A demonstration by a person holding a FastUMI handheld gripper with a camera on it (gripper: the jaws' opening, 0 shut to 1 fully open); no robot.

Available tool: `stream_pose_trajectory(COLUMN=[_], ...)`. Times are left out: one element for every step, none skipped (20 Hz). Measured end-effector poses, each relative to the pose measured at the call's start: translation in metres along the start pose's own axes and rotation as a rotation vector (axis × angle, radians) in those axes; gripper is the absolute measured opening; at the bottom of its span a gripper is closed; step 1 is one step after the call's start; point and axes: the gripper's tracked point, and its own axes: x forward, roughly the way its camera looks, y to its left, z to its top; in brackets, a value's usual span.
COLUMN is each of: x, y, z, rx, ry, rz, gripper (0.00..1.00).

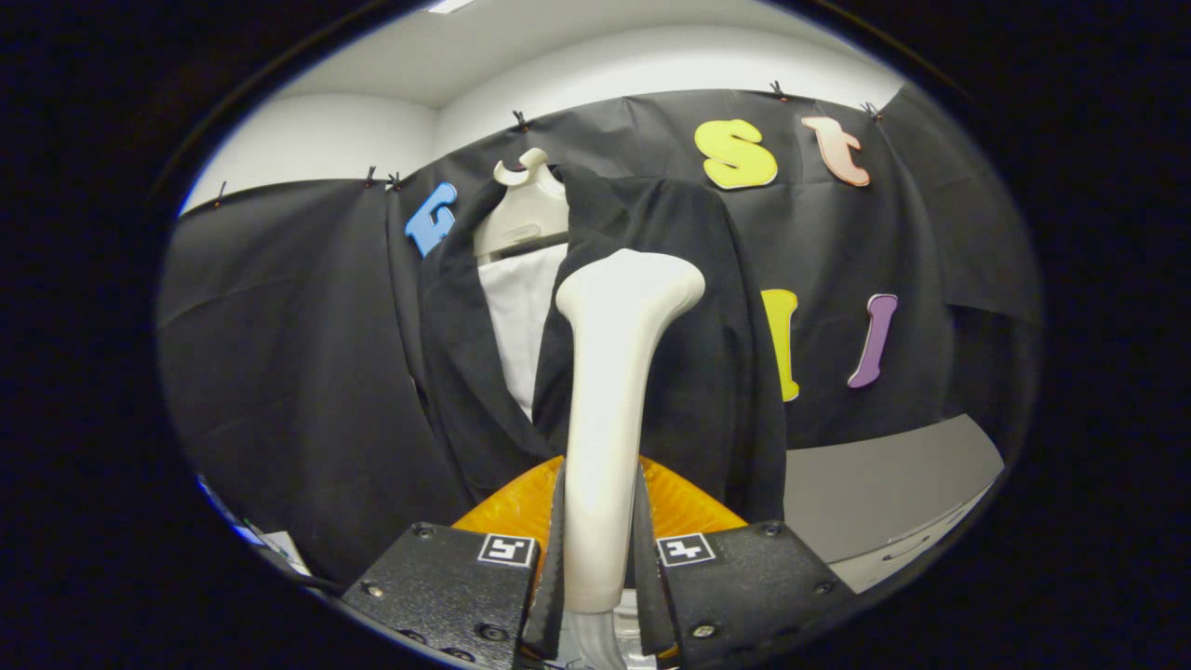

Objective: Iron the clothes twice with a garment steamer, once on the left side and once on the right side.

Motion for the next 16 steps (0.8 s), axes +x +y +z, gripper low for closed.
stream_pose_trajectory(x=[-0.003,-0.004,-0.003,-0.003,-0.002,-0.002,-0.002,-0.002,-0.002,-0.002,0.000,-0.001,0.000,-0.002,-0.001,-0.003], y=[0.000,-0.001,-0.002,-0.004,-0.005,-0.007,-0.009,-0.010,-0.012,-0.015,-0.017,-0.019,-0.021,-0.022,-0.023,-0.025], z=[-0.007,-0.013,-0.019,-0.024,-0.030,-0.036,-0.041,-0.047,-0.053,-0.060,-0.066,-0.072,-0.077,-0.084,-0.091,-0.098], rx=[0.002,0.006,0.008,0.010,0.011,0.014,0.017,0.020,0.023,0.024,0.026,0.030,0.030,0.032,0.035,0.038], ry=[0.011,0.022,0.033,0.042,0.051,0.061,0.071,0.082,0.093,0.105,0.116,0.126,0.136,0.146,0.155,0.165], rz=[0.001,0.003,0.003,0.000,-0.006,-0.009,-0.012,-0.014,-0.017,-0.020,-0.023,-0.027,-0.032,-0.038,-0.041,-0.043], gripper=[0.34,0.34,0.34,0.34,0.34,0.34,0.35,0.35,0.35,0.34,0.35,0.34,0.34,0.34,0.34,0.34])
